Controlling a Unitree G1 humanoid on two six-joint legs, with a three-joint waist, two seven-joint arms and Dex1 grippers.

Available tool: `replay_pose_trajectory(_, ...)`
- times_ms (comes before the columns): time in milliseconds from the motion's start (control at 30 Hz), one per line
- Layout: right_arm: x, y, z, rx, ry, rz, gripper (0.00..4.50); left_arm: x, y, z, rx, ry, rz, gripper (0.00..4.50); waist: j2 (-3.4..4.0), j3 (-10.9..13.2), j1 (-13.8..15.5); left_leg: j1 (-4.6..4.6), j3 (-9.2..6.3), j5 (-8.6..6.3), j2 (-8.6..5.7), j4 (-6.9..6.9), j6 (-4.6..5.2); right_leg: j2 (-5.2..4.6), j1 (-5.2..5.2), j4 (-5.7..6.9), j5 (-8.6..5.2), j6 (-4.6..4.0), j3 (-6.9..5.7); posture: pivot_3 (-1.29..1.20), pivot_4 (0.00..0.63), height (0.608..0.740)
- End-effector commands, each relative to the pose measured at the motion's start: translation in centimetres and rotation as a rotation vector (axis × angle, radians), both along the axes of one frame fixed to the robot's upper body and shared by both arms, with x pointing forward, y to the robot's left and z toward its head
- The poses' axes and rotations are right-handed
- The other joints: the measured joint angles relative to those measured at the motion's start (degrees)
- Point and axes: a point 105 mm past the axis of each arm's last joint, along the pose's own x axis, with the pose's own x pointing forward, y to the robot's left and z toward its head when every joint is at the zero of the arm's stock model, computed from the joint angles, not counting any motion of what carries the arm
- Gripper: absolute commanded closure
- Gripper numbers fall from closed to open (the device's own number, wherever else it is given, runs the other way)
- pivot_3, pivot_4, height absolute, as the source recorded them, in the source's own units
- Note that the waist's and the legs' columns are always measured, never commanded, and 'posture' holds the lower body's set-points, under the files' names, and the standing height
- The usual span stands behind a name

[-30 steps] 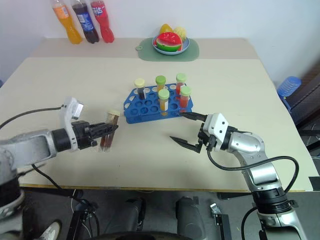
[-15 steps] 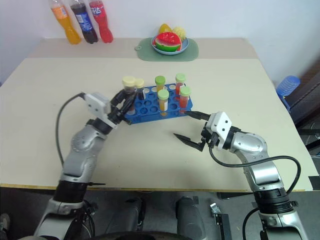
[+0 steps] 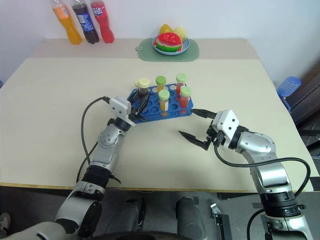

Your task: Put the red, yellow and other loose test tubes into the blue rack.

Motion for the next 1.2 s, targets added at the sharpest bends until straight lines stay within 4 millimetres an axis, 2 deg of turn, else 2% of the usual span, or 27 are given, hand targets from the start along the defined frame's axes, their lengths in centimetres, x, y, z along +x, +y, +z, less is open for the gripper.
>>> replay_pose_trajectory(33, -0.3, 0.0, 1.3, 0.007, -0.050, 0.002, 0.27, -0.5, -0.1, -1.5, -0.006, 0.036, -0.024, 3.72, 0.01, -0.01, -0.07, 0.01, 0.00, 0.00, 0.00, 0.00, 0.00, 0.00, 0.00, 0.00, 0.00, 0.00, 0.00, 0.00, 0.150, 0.740)
replay_pose_trajectory(267, -0.1, 0.0, 1.3, 0.012, -0.053, -0.002, 0.27, -0.3, -0.4, -2.5, -0.075, 0.113, -0.082, 3.72, 0.03, -0.07, -0.03, 0.05, 0.00, 0.00, 0.00, 0.00, 0.00, 0.01, 0.05, 0.02, 0.00, 0.00, 0.00, 0.00, 0.150, 0.740)
replay_pose_trajectory(633, 0.0, 0.0, 1.1, 0.017, -0.056, -0.006, 0.27, 0.6, 2.1, -3.2, -0.038, 0.102, 0.039, 3.72, 0.06, -0.15, -0.17, 0.11, -0.02, 0.00, 0.01, 0.00, 0.00, 0.04, 0.08, 0.05, 0.00, 0.00, 0.00, 0.00, 0.150, 0.740)
replay_pose_trajectory(833, 0.1, 0.0, 1.1, 0.019, -0.057, -0.006, 0.27, 0.2, 1.5, -3.4, -0.041, 0.104, 0.007, 3.72, 0.06, -0.17, -0.14, 0.11, -0.02, 0.00, 0.01, 0.01, 0.00, 0.03, 0.09, 0.05, 0.00, 0.00, 0.00, 0.00, 0.150, 0.740)
replay_pose_trajectory(1067, 0.0, -0.3, 0.9, 0.020, -0.053, -0.013, 0.27, -0.2, -0.2, -3.8, -0.036, 0.120, -0.060, 3.72, 0.08, -0.20, -0.04, 0.11, -0.02, 0.00, 0.00, 0.02, 0.00, 0.03, 0.12, 0.04, 0.00, 0.00, -0.01, 0.00, 0.150, 0.740)
replay_pose_trajectory(1200, -0.2, -0.5, 0.8, 0.019, -0.049, -0.020, 0.27, -0.2, -0.3, -3.7, -0.041, 0.123, -0.068, 3.72, 0.07, -0.19, 0.00, 0.09, -0.03, 0.00, 0.00, 0.00, 0.00, 0.03, 0.08, 0.04, 0.00, 0.01, -0.01, 0.00, 0.150, 0.740)
